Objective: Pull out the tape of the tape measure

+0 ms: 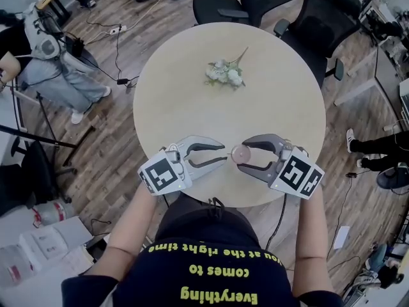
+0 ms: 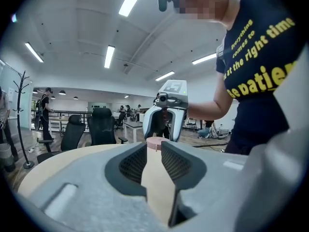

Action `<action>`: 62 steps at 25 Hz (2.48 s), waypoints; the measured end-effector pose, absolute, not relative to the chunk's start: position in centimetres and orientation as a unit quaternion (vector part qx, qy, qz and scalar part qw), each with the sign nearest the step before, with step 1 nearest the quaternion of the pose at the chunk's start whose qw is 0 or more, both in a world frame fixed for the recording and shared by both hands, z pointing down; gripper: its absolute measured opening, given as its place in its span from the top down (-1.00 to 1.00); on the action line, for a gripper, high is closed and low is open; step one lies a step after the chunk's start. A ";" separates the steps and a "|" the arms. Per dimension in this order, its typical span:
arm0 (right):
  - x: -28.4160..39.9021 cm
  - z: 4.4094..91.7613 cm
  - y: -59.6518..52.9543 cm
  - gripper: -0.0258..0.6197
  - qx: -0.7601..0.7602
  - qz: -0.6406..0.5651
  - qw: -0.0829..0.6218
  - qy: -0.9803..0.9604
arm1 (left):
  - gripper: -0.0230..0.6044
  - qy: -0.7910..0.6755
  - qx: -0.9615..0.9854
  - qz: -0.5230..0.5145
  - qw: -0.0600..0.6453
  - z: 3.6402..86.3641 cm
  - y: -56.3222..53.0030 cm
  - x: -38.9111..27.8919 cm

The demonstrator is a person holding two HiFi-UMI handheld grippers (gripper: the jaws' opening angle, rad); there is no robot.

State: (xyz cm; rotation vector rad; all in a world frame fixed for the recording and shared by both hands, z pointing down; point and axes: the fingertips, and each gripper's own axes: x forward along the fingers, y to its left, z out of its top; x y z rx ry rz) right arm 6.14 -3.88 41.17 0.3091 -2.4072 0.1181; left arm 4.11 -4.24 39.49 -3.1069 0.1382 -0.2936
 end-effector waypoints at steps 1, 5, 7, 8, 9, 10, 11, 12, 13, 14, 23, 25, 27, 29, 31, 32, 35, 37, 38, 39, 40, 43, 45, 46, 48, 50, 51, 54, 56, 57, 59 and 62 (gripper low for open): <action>6.1 41.2 -3.8 0.22 0.115 0.044 0.349 -0.929 | 0.61 0.042 -0.994 -0.096 0.009 39.5 -4.2 4.1; 5.4 41.2 -3.2 0.22 0.096 0.040 0.353 -0.930 | 0.61 0.023 -0.994 -0.111 0.005 40.0 -3.7 4.2; 5.1 41.2 -3.1 0.22 0.090 0.038 0.353 -0.930 | 0.62 0.017 -0.993 -0.118 0.007 40.4 -3.4 4.3; 5.0 41.2 -3.1 0.22 0.089 0.037 0.354 -0.930 | 0.65 0.015 -0.993 -0.120 0.008 40.4 -3.2 4.3; 4.9 41.2 -3.1 0.22 0.089 0.035 0.354 -0.930 | 0.69 0.014 -0.993 -0.120 0.009 40.4 -3.1 4.3; 4.8 41.2 -3.1 0.22 0.089 0.035 0.355 -0.930 | 0.72 0.013 -0.993 -0.119 0.009 40.4 -3.0 4.3; 4.8 41.2 -3.1 0.22 0.089 0.035 0.355 -0.930 | 0.74 0.012 -0.993 -0.118 0.008 40.4 -2.9 4.2; 4.7 41.1 -3.1 0.22 0.089 0.035 0.354 -0.930 | 0.77 0.011 -0.993 -0.117 0.008 40.4 -2.8 4.2; 4.7 41.1 -3.1 0.22 0.088 0.035 0.355 -0.930 | 0.80 0.009 -0.993 -0.116 0.007 40.4 -2.8 4.2; 4.7 41.1 -3.1 0.22 0.088 0.035 0.355 -0.930 | 0.82 0.008 -0.993 -0.116 0.007 40.4 -2.8 4.2; 4.5 41.0 -3.5 0.22 0.082 0.033 0.350 -0.932 | 0.90 0.003 -0.995 -0.101 0.001 40.3 -3.3 4.0; 4.5 40.8 -3.6 0.22 0.086 0.033 0.344 -0.935 | 0.90 0.008 -0.996 -0.092 0.003 40.0 -3.5 3.9; 4.5 40.5 -3.7 0.22 0.090 0.035 0.333 -0.938 | 0.90 0.009 -0.996 -0.085 -0.001 39.7 -3.5 3.8; 4.6 40.3 -3.8 0.22 0.092 0.040 0.325 -0.940 | 0.90 0.009 -0.997 -0.080 -0.003 39.4 -3.6 3.8; 4.6 40.2 -3.9 0.21 0.093 0.044 0.321 -0.942 | 0.90 0.008 -0.997 -0.077 0.001 39.3 -3.7 3.8; 4.5 40.2 -3.9 0.21 0.093 0.045 0.320 -0.942 | 0.90 0.007 -0.997 -0.076 0.002 39.2 -3.7 3.7; 4.2 39.9 -3.9 0.21 0.093 0.045 0.310 -0.945 | 0.91 0.005 -0.997 -0.074 0.003 39.0 -3.7 3.5; 4.1 39.5 -3.9 0.21 0.093 0.047 0.299 -0.948 | 0.91 0.002 -0.997 -0.077 0.004 39.0 -3.6 3.5; 4.2 39.4 -4.0 0.21 0.094 0.047 0.296 -0.949 | 0.91 0.001 -0.997 -0.076 0.003 39.1 -3.6 3.6; 4.3 39.3 -4.1 0.21 0.094 0.048 0.296 -0.949 | 0.91 0.001 -0.997 -0.076 0.002 39.1 -3.6 3.7; 4.5 39.3 -4.2 0.21 0.094 0.048 0.297 -0.949 | 0.91 0.001 -0.997 -0.076 0.003 39.1 -3.7 3.8; 4.9 39.3 -4.6 0.21 0.102 0.054 0.289 -0.950 | 0.91 0.005 -0.997 -0.075 0.005 38.9 -4.0 3.7; 5.2 38.9 -5.2 0.21 0.119 0.077 0.254 -0.957 | 0.91 0.009 -0.997 -0.070 0.007 38.5 -4.3 3.4; 5.4 38.6 -5.6 0.21 0.130 0.096 0.226 -0.961 | 0.91 0.010 -0.998 -0.068 0.010 38.3 -4.4 3.3; 5.8 37.6 -6.2 0.21 0.150 0.144 0.161 -0.965 | 0.91 0.011 -0.998 -0.064 0.016 37.7 -4.6 3.1; 6.4 36.6 -6.8 0.21 0.159 0.198 0.089 -0.963 | 0.91 0.010 -0.998 -0.060 0.022 37.1 -4.7 2.9; 6.6 36.4 -7.0 0.21 0.158 0.228 0.054 -0.959 | 0.91 0.010 -0.998 -0.057 0.025 36.9 -4.7 2.7; 6.6 36.7 -7.2 0.21 0.137 0.314 -0.026 -0.939 | 0.90 0.007 -0.998 -0.053 0.029 36.2 -4.7 2.3; 6.2 37.0 -7.1 0.21 0.114 0.364 -0.069 -0.922 | 0.90 0.004 -0.998 -0.052 0.033 35.8 -4.6 2.2; 6.2 37.1 -7.1 0.21 0.103 0.387 -0.091 -0.912 | 0.91 0.002 -0.998 -0.050 0.035 35.6 -4.6 2.3; 6.4 37.2 -7.3 0.21 0.084 0.424 -0.132 -0.892 | 0.91 -0.001 -0.998 -0.047 0.037 35.3 -4.5 2.6; 6.4 37.1 -7.2 0.23 0.059 0.454 -0.161 -0.874 | 0.90 -0.008 -0.998 -0.041 0.037 34.9 -4.2 2.9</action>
